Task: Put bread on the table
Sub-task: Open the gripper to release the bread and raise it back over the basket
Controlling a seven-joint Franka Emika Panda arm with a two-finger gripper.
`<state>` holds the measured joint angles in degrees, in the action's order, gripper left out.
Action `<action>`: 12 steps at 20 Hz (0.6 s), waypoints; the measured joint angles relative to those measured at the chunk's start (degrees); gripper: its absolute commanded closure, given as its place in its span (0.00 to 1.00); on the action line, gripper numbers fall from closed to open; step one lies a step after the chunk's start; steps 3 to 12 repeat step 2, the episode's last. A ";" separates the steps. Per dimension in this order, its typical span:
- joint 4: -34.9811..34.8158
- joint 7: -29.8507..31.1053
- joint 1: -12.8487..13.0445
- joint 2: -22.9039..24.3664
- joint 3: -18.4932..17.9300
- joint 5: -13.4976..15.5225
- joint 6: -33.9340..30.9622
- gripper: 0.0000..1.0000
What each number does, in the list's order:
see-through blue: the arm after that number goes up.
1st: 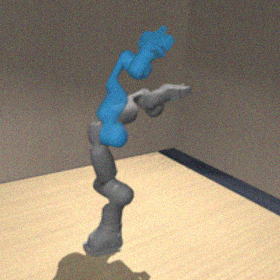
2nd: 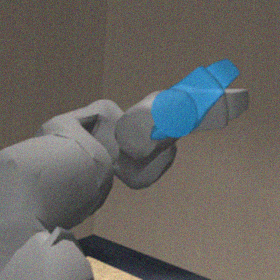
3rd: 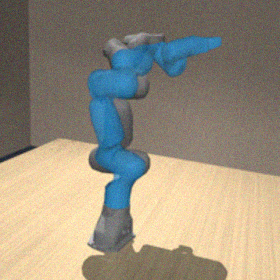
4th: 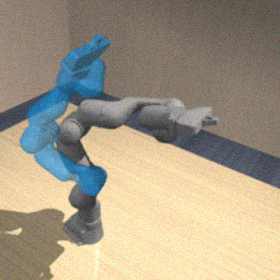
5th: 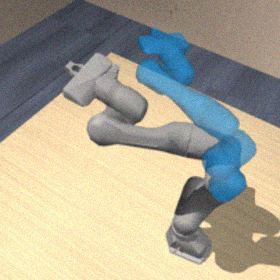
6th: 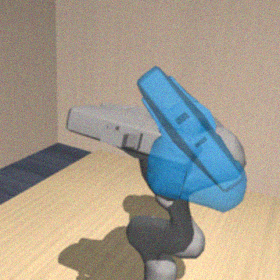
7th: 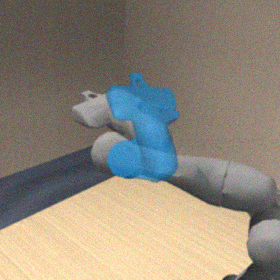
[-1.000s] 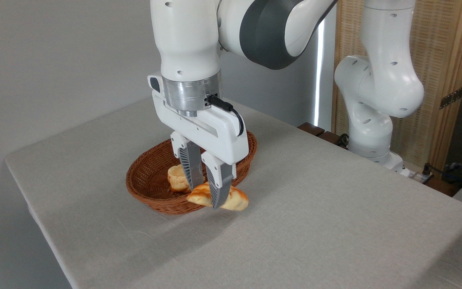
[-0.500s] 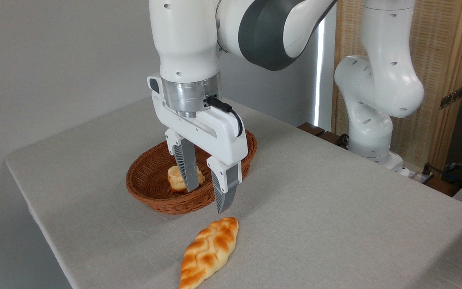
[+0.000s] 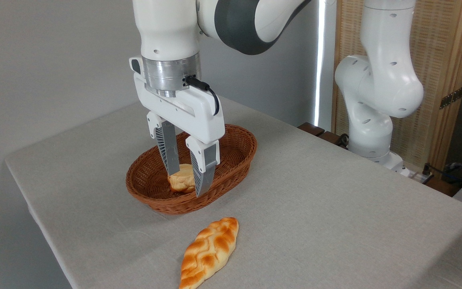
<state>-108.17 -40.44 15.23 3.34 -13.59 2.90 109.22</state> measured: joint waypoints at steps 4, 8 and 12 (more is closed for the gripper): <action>0.07 0.17 -0.02 -0.08 -0.01 0.00 0.20 0.00; 0.07 0.17 -0.02 -0.08 -0.01 0.00 0.20 0.00; 0.07 0.17 -0.02 -0.08 -0.01 0.00 0.20 0.00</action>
